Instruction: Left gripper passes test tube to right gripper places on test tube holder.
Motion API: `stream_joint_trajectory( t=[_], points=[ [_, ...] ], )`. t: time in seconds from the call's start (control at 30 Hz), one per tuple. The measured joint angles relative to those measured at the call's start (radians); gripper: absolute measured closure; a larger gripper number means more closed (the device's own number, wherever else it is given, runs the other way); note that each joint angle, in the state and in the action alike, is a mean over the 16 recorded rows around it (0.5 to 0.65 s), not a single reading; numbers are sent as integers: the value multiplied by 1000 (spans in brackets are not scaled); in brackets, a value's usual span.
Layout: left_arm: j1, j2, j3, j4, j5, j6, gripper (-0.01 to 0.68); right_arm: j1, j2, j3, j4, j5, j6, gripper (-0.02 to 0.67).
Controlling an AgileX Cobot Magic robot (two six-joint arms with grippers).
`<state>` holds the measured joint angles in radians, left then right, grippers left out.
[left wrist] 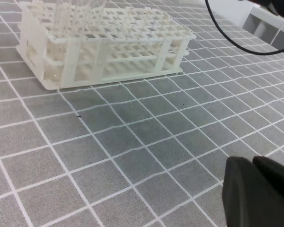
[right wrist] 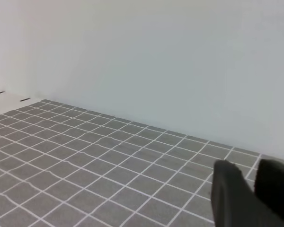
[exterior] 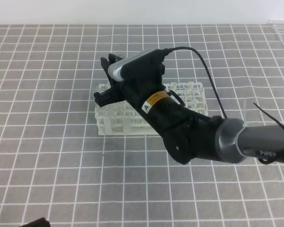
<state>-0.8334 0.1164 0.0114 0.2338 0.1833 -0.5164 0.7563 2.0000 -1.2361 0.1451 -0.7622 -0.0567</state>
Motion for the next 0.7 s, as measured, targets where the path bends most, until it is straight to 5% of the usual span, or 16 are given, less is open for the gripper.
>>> stream_joint_trajectory(
  t=[0.7],
  points=[
    [0,-1,-2,0,4,0,673,0,28,0,-1,-31,28,562]
  ],
)
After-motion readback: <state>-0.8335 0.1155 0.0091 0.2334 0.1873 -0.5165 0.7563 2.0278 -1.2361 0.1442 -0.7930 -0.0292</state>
